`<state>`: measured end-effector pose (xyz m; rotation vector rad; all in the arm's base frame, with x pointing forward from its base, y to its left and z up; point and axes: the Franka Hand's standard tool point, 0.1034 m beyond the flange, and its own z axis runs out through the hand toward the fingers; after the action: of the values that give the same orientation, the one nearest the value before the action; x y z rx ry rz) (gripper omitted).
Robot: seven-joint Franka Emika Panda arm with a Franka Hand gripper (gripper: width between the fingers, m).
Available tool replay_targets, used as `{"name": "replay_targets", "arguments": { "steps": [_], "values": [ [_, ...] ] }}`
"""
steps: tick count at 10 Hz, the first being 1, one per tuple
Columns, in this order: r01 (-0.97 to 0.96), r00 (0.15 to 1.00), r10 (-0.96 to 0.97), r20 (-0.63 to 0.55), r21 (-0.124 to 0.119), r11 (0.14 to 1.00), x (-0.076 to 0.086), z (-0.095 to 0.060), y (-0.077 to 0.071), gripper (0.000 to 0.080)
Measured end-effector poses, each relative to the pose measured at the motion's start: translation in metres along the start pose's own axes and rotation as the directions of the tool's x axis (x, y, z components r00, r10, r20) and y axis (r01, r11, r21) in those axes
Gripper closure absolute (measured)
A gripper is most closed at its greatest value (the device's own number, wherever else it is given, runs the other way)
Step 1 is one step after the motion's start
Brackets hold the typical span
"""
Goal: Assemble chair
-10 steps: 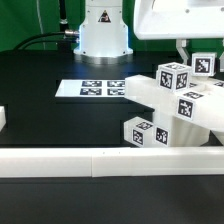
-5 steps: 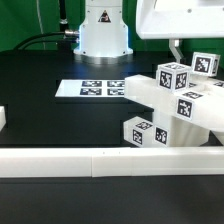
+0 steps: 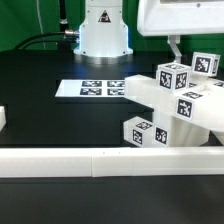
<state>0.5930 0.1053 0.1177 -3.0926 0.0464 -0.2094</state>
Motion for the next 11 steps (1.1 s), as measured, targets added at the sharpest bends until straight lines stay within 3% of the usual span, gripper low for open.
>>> {"name": "replay_targets", "arguments": {
  "steps": [1, 2, 5, 8, 9, 10, 11],
  "values": [
    [0.092, 0.996, -0.092, 0.001, -0.006, 0.996, -0.0002, 0.0001, 0.0002, 0.015],
    [0.232, 0.973, -0.231, 0.009, -0.032, 0.972, -0.0013, 0.0004, -0.0007, 0.015],
    [0.478, 0.878, -0.477, 0.039, -0.041, 0.877, -0.0025, -0.0001, 0.0024, 0.015],
    [0.6, 0.8, -0.598, 0.049, -0.041, 0.799, -0.0042, 0.0009, 0.0001, 0.015],
    [0.599, 0.8, -0.597, 0.051, -0.041, 0.8, -0.0047, 0.0013, 0.0012, 0.0275],
    [0.598, 0.801, -0.596, 0.051, -0.041, 0.8, -0.0046, 0.0014, 0.0019, 0.0275],
    [0.598, 0.801, -0.596, 0.052, -0.041, 0.8, -0.0047, 0.0016, 0.0019, 0.0411]
  ]
}}
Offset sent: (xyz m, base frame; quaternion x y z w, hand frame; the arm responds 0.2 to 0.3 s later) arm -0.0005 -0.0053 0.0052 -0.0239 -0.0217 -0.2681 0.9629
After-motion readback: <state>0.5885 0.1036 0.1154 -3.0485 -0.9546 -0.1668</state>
